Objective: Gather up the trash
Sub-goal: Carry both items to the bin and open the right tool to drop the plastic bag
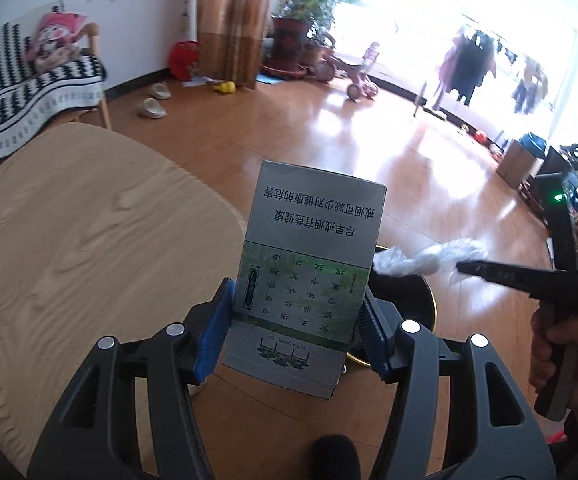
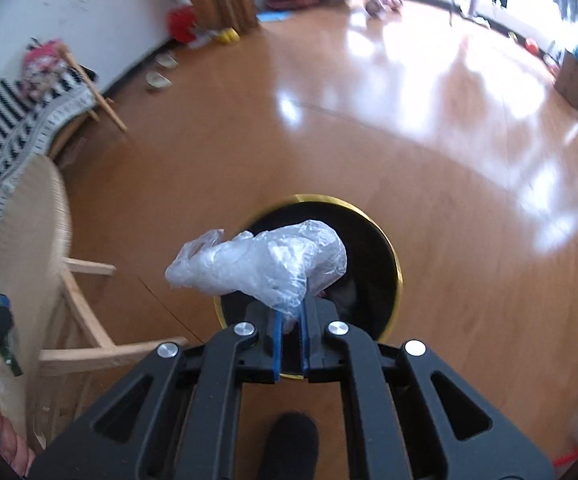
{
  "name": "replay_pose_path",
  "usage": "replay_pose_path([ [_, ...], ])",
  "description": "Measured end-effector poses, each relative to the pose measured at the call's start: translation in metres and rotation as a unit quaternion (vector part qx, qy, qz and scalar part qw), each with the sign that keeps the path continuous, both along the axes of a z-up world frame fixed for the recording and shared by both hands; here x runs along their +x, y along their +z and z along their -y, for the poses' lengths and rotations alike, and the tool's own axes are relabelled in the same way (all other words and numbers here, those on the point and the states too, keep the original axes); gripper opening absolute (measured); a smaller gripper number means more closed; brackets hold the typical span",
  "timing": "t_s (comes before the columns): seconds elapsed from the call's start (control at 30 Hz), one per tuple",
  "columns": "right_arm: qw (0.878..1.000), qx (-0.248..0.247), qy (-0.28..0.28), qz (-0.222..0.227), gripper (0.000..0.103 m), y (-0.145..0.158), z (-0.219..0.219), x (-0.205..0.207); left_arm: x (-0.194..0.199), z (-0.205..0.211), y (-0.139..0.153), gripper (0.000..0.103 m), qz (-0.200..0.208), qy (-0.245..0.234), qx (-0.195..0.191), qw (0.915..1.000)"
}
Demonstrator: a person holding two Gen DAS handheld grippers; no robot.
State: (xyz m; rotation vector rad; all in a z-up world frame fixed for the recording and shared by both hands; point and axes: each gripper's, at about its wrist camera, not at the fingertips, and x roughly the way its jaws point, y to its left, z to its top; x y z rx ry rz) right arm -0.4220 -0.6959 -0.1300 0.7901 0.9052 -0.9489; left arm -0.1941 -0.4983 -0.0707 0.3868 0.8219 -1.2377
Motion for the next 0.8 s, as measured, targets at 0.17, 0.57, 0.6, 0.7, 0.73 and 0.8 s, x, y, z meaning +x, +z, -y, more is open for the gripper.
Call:
replay_pose_path([
  [0.17, 0.999, 0.033, -0.013, -0.018, 0.007, -0.026, 0.011, -0.012, -0.017, 0.020, -0.013, 0.057, -0.005, -0.023, 0.009, 0.9997],
  [0.57, 0.999, 0.042, -0.022, -0.006, 0.007, -0.024, 0.013, -0.009, -0.024, 0.042, -0.025, 0.057, -0.009, -0.043, 0.021, 0.9988],
  [0.6, 0.999, 0.042, -0.023, -0.005, 0.008, -0.024, 0.012, -0.010, -0.024, 0.043, -0.026, 0.057, -0.010, -0.043, 0.022, 0.9988],
  [0.7, 0.999, 0.044, -0.031, 0.005, 0.036, -0.022, 0.014, -0.013, -0.025, 0.048, -0.031, 0.057, -0.018, -0.045, 0.026, 0.9985],
  [0.73, 0.999, 0.040, -0.035, 0.009, 0.070, -0.021, 0.015, -0.016, -0.022, 0.049, -0.033, 0.057, -0.020, -0.046, 0.028, 0.9983],
  [0.8, 0.999, 0.022, -0.043, 0.020, 0.080, -0.013, 0.013, -0.020, -0.024, 0.053, -0.037, 0.057, -0.020, -0.049, 0.031, 0.9981],
])
